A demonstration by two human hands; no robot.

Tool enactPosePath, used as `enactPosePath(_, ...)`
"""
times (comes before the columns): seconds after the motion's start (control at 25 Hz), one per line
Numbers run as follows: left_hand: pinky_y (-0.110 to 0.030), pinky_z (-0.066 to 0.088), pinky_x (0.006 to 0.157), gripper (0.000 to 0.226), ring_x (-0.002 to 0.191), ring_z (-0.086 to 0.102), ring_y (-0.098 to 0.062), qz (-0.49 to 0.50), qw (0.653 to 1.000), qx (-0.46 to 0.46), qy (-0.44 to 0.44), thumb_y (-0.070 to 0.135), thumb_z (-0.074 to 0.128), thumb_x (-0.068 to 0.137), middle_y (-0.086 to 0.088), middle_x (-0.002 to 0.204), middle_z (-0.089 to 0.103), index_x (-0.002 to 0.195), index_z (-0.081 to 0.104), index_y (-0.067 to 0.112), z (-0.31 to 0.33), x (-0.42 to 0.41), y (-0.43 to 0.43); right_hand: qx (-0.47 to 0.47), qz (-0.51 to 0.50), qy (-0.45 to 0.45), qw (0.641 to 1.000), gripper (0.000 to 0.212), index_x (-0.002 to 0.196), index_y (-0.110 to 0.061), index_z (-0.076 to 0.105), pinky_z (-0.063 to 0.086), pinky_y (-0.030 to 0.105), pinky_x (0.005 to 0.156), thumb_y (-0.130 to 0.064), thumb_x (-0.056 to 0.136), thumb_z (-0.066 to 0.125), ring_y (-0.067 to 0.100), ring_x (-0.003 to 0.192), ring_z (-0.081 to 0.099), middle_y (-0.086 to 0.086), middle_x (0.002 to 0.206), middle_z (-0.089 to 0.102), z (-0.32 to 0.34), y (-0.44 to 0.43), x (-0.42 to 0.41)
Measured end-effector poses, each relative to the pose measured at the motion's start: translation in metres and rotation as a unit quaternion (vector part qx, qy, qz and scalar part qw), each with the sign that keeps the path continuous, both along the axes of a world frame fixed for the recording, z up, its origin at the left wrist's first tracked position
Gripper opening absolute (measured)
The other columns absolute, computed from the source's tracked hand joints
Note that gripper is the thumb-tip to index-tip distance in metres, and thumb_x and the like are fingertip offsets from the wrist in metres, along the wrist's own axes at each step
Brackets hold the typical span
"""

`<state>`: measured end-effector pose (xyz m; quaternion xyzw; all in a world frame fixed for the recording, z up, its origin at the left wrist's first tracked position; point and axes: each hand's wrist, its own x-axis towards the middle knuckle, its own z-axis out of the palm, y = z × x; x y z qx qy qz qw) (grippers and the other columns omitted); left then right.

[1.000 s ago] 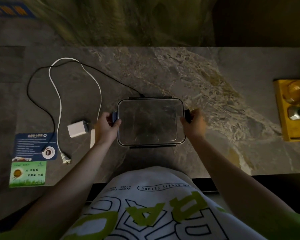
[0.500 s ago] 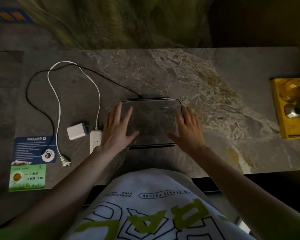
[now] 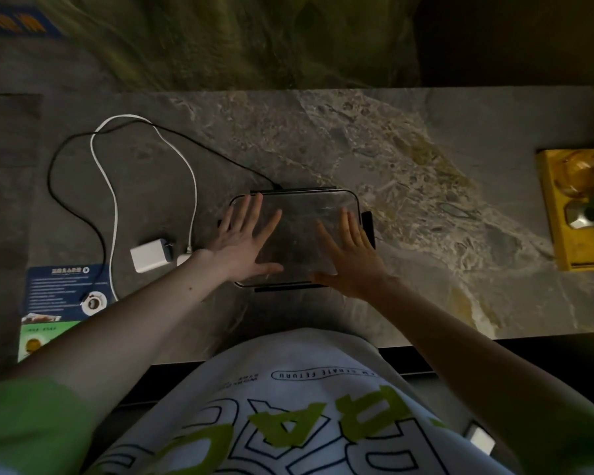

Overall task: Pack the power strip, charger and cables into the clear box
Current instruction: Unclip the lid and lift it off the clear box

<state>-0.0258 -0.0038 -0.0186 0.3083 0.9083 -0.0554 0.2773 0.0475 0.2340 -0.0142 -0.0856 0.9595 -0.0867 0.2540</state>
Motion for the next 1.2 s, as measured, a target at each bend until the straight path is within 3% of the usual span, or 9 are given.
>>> enactPosePath(0.2,-0.059,-0.014,0.113,0.1,0.136,-0.034,-0.044,0.055,0.998,-0.015,-0.02,0.077,0.025,0.084,-0.027,0.147,-0.037,0.146,-0.028,0.018,0.0,0.012,0.008,0.037,0.062,-0.02,0.997,0.105,0.151,-0.026,-0.018,-0.002,0.05,0.119,-0.071,0.083,0.049,0.039,0.141,-0.028,0.027,0.154,-0.026,-0.001,0.007,-0.024)
enactPosePath(0.44,-0.063,-0.009,0.111,0.098,0.137,-0.025,-0.052,0.159,0.987,-0.016,0.002,0.072,0.024,0.087,-0.035,0.148,-0.028,0.146,-0.026,0.011,-0.002,0.033,0.027,0.061,0.146,-0.048,0.986,0.11,0.15,-0.03,-0.021,-0.015,0.04,0.11,-0.072,0.08,0.053,0.03,0.133,-0.037,0.022,0.153,-0.033,0.007,0.019,-0.061)
enactPosePath(0.64,-0.062,-0.009,0.111,0.099,0.137,-0.025,-0.052,0.189,0.982,-0.008,-0.006,0.071,0.025,0.088,-0.036,0.148,-0.027,0.147,-0.023,0.008,-0.005,0.041,0.031,0.041,0.139,-0.045,0.988,0.113,0.152,-0.029,-0.013,-0.006,0.045,0.117,-0.062,0.078,0.065,0.03,0.139,-0.031,0.021,0.156,-0.029,0.014,0.012,-0.064)
enactPosePath(0.8,-0.057,0.002,0.117,0.106,0.144,-0.02,-0.04,0.084,0.995,0.05,-0.014,0.068,0.043,0.085,-0.026,0.154,-0.024,0.149,-0.015,0.006,0.004,0.027,0.016,-0.036,-0.004,-0.043,0.998,0.11,0.154,-0.027,-0.007,0.008,0.048,0.121,-0.042,0.08,0.074,0.031,0.147,-0.019,0.018,0.159,-0.022,0.02,-0.007,-0.046)
enactPosePath(0.96,-0.048,0.0,0.12,0.118,0.145,-0.022,-0.028,-0.059,0.996,0.062,-0.015,0.066,0.061,0.076,-0.012,0.158,-0.024,0.15,-0.018,0.018,0.012,-0.017,-0.002,-0.078,-0.137,-0.048,0.986,0.106,0.153,-0.018,-0.013,0.009,0.049,0.122,-0.055,0.086,0.06,0.034,0.147,-0.017,0.021,0.159,-0.019,0.016,-0.025,-0.023)
enactPosePath(1.08,-0.045,-0.006,0.117,0.129,0.142,-0.027,-0.022,-0.138,0.99,0.008,-0.026,0.074,0.063,0.066,-0.007,0.156,-0.029,0.15,-0.02,0.021,0.016,-0.043,0.001,-0.026,-0.136,-0.049,0.989,0.117,0.151,-0.008,-0.015,-0.001,0.048,0.121,-0.071,0.08,0.054,0.036,0.146,-0.021,0.024,0.156,-0.024,0.013,-0.033,-0.017)
enactPosePath(1.2,-0.056,0.008,0.115,0.135,0.141,-0.03,-0.02,-0.105,0.991,-0.012,-0.082,0.075,0.067,0.061,0.0,0.152,-0.039,0.147,-0.025,0.027,0.018,-0.053,0.003,-0.006,-0.105,-0.041,0.994,0.124,0.151,-0.003,-0.014,-0.005,0.052,0.12,-0.075,0.076,0.055,0.041,0.144,-0.024,0.029,0.154,-0.025,0.004,-0.036,-0.018)
